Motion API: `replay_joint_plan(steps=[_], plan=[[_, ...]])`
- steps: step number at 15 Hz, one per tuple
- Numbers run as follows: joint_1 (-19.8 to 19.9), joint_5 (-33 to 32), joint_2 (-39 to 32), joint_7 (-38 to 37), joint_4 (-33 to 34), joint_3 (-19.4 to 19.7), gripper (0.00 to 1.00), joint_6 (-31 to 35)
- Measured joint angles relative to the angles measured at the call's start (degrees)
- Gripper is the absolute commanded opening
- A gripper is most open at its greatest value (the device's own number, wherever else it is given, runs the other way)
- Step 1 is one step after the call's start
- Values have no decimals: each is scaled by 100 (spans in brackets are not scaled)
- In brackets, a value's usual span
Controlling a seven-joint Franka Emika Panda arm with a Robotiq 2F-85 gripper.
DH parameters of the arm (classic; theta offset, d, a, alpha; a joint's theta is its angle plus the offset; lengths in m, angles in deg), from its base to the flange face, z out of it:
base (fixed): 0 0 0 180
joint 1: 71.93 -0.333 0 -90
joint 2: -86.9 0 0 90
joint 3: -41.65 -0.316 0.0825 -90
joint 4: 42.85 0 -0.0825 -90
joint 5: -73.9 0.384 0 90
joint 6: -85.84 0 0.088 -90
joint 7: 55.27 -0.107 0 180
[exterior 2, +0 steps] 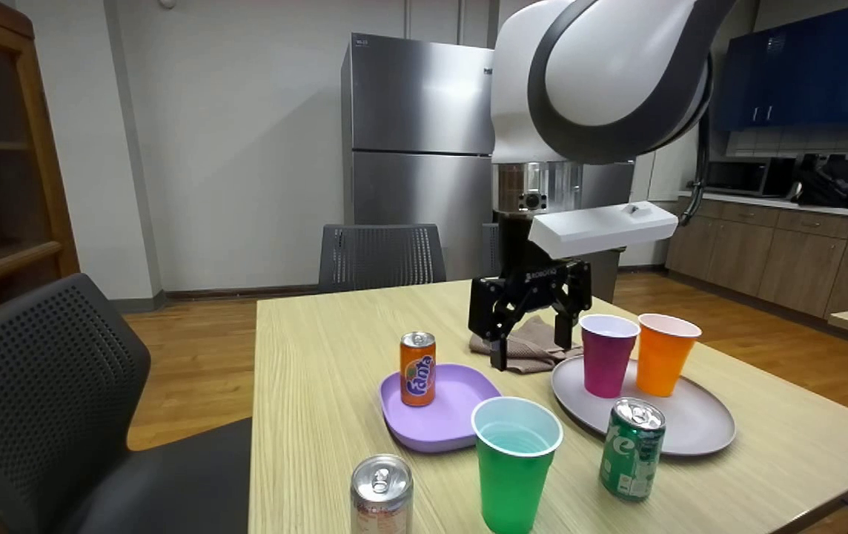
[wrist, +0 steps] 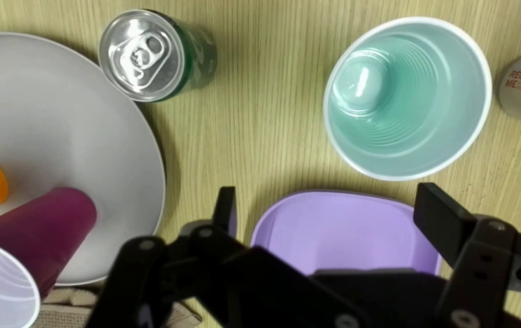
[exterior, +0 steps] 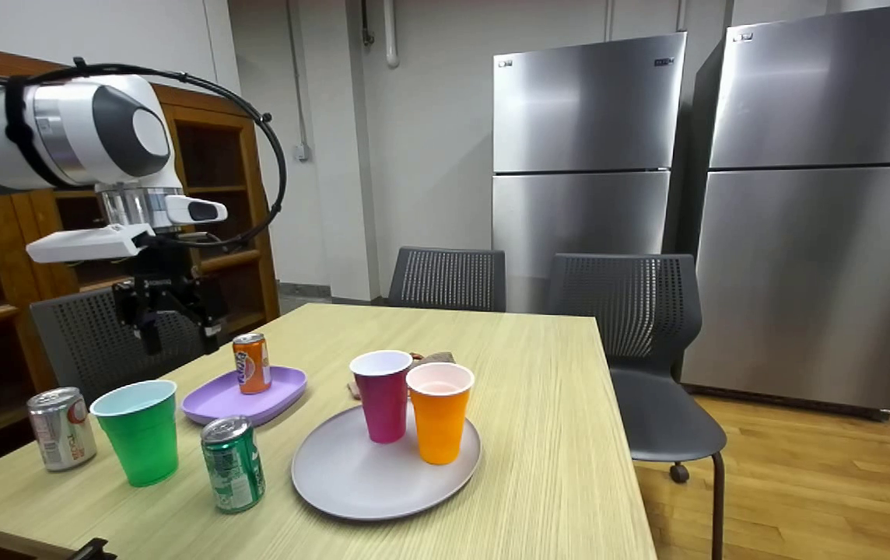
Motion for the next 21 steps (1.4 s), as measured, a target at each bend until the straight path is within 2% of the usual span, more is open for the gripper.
replay_joint_plan(steps=[10,16,17,18,20,21], plan=[[1,131,-60,14,-444,-55,100,340],[2,157,-395,12,-451,-54,100,556],[2,157,-460,9,-440,-53,95,606],[2,157,-521,8,-429,-52,72,652],[2,176,-618,8,-403,-49,67,724],[2,188,-646,8,-395,-49,61,745]])
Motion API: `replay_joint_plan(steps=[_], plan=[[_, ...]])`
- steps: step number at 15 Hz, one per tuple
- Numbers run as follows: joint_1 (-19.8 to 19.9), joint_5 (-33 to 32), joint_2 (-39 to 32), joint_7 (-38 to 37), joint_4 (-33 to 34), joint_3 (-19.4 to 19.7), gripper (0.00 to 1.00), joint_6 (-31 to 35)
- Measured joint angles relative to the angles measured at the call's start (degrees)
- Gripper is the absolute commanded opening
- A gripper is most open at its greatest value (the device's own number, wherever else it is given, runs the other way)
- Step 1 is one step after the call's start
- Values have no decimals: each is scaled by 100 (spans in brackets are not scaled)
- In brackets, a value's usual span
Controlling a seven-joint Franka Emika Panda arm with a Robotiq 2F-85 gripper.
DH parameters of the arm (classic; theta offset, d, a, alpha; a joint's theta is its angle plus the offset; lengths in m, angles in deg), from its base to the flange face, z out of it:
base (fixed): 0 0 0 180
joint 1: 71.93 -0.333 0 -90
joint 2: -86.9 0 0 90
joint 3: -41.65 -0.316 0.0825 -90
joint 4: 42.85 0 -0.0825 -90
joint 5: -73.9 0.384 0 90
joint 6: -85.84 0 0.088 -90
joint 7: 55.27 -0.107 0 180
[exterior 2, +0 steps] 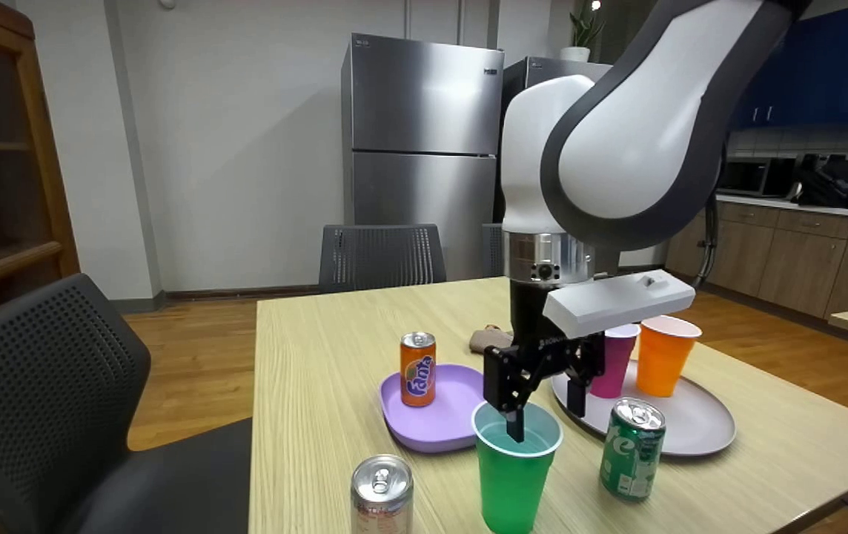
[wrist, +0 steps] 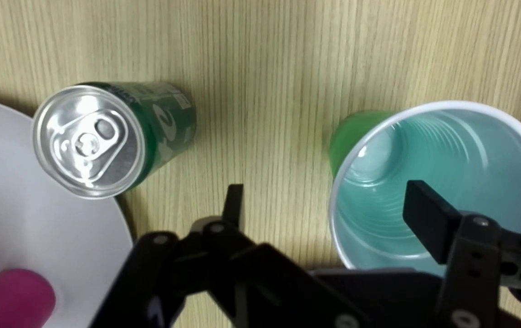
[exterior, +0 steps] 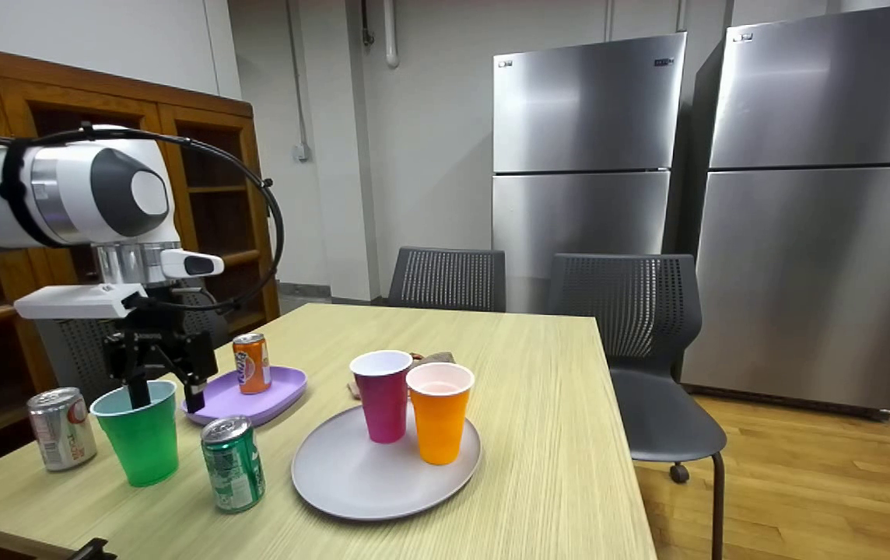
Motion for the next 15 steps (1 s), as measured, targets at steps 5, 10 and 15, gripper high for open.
replay_joint_plan(steps=[5,10,15], plan=[[0,105,-11,0,3,0,19,15],[0,358,-9,35,-39,-5,0,18],[0,957,89,340,-123,-64,1,87]])
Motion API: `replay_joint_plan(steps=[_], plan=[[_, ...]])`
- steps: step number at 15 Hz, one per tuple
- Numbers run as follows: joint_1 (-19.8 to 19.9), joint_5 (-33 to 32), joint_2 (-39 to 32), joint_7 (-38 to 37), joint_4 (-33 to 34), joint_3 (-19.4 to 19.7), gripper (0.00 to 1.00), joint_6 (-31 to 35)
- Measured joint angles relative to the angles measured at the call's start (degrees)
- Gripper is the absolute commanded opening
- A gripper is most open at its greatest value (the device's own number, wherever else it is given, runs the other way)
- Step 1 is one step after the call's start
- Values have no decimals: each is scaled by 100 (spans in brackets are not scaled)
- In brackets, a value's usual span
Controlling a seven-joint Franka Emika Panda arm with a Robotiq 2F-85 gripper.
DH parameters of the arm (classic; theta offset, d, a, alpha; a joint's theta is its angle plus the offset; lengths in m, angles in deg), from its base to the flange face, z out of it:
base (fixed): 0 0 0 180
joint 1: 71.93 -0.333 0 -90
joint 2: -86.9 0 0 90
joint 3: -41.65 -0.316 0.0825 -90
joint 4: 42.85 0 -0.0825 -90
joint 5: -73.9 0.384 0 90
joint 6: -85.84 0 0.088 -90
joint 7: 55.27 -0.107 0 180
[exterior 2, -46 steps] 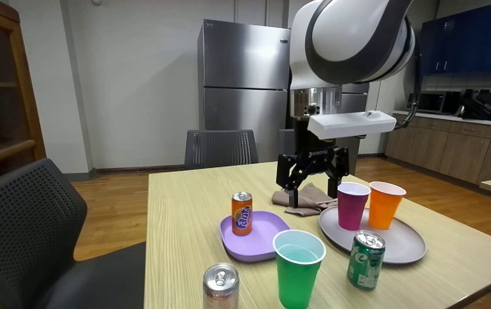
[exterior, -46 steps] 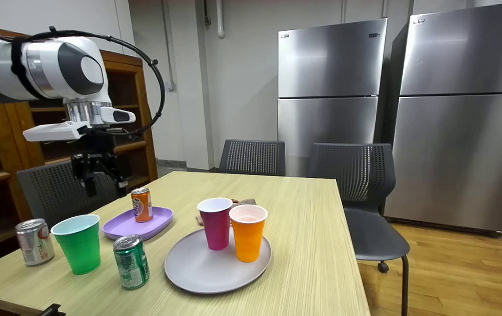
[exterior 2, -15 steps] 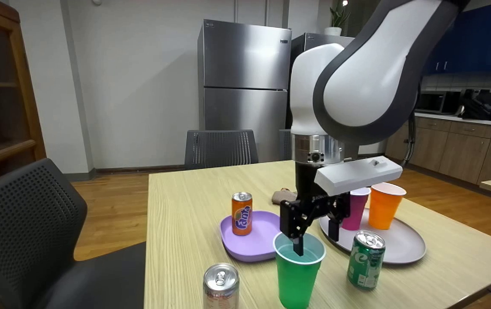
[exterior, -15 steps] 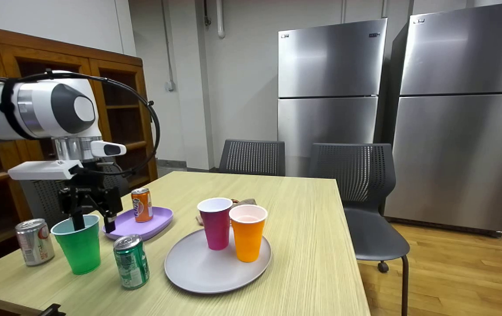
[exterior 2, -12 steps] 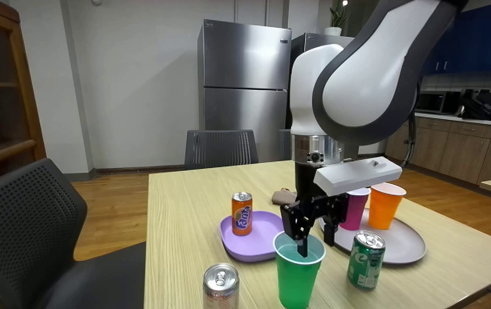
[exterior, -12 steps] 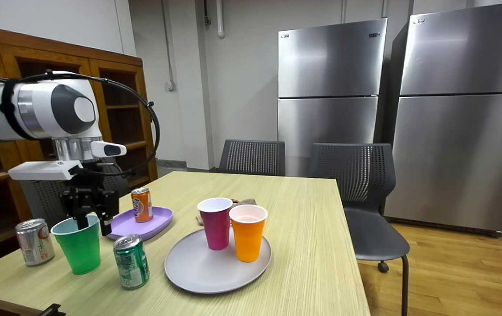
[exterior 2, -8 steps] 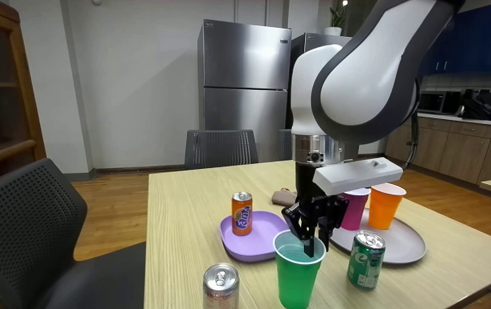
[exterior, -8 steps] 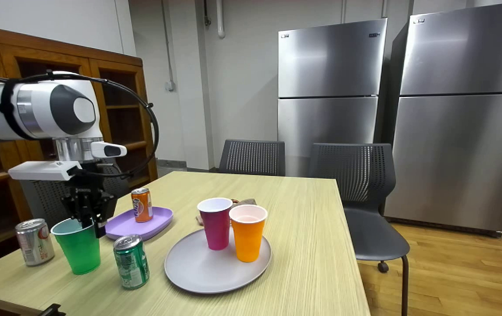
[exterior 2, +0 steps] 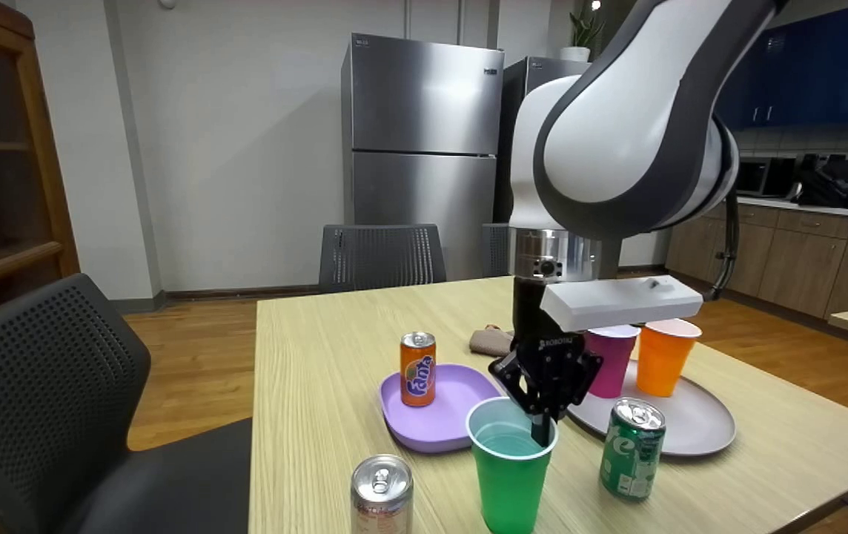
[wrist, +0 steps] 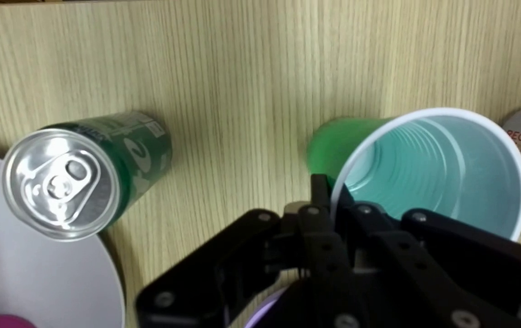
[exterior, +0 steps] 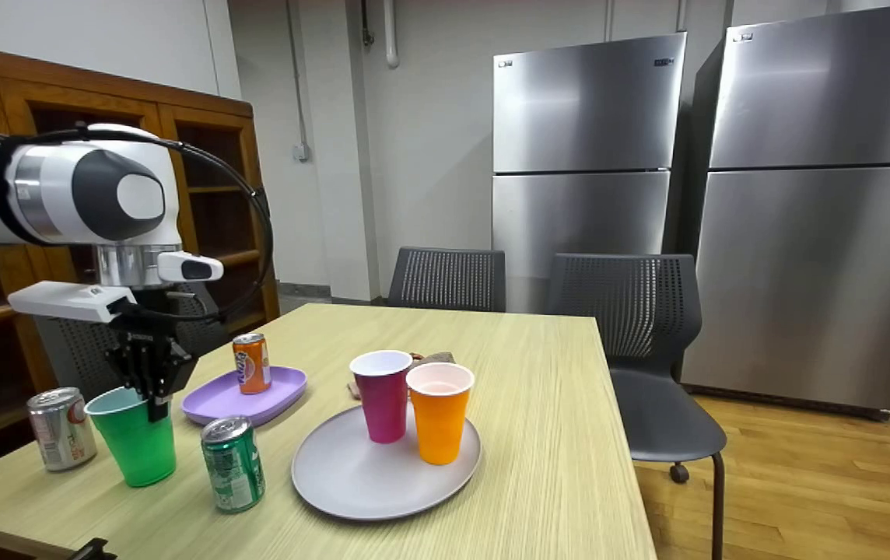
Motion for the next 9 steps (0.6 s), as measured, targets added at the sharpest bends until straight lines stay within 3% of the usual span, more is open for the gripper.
replay_joint_plan(steps=[9], plan=[[272,1266,524,1084,-128,-71,1,132]])
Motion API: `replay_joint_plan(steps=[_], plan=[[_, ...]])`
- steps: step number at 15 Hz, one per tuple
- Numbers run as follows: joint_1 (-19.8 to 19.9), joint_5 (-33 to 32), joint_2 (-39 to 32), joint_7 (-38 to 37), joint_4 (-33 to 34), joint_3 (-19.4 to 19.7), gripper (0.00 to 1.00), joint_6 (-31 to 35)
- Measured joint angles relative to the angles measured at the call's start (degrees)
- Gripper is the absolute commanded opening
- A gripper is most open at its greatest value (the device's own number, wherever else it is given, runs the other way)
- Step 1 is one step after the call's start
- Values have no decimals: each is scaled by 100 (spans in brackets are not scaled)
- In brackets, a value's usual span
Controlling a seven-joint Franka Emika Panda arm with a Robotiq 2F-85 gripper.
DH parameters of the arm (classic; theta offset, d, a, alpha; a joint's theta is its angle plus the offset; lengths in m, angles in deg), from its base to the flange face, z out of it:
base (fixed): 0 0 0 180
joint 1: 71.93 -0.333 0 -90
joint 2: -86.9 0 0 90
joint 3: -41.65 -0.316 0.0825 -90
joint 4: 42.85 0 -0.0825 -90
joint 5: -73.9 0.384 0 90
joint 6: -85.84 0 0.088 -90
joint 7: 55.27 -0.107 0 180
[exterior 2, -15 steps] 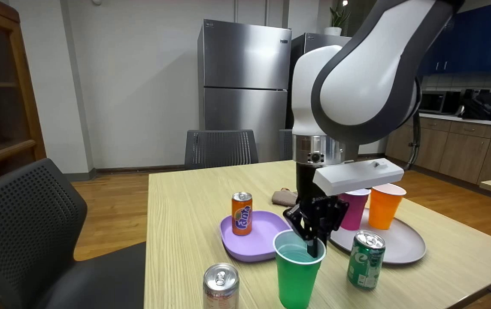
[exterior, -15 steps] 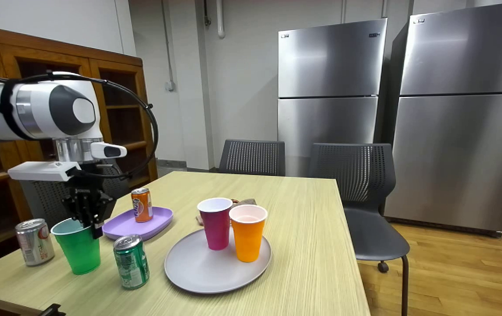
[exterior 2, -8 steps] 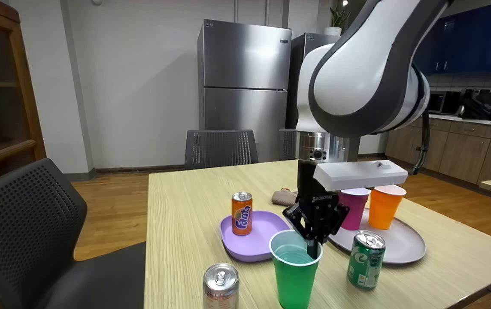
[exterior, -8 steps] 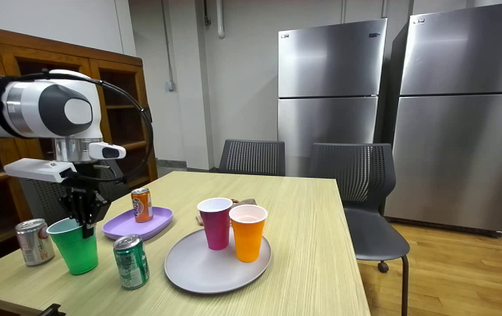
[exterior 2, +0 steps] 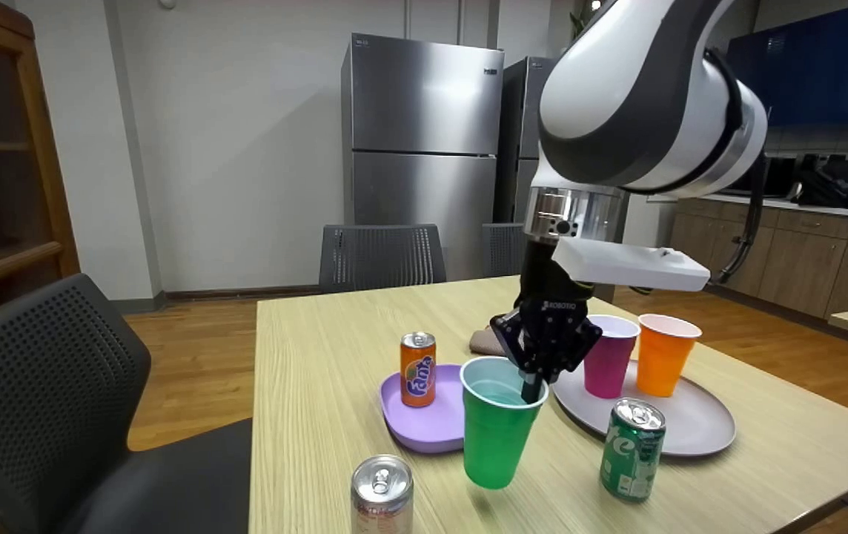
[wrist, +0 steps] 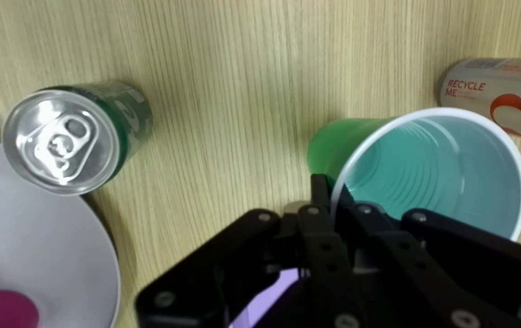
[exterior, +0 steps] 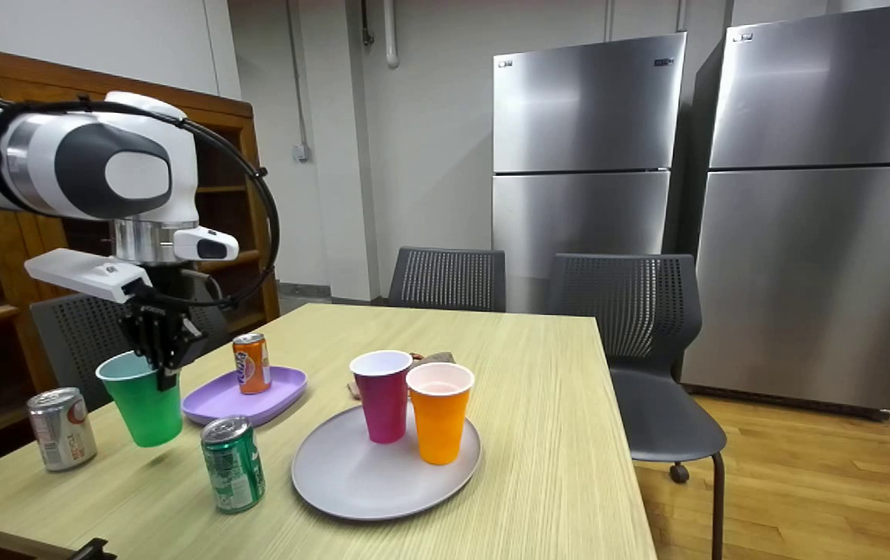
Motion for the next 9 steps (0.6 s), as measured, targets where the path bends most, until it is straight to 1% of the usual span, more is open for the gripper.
replay_joint_plan(steps=[4,9], plan=[[211,146,216,306,-4,86,1,0],[418,290,264,605,-4,304,1,11]])
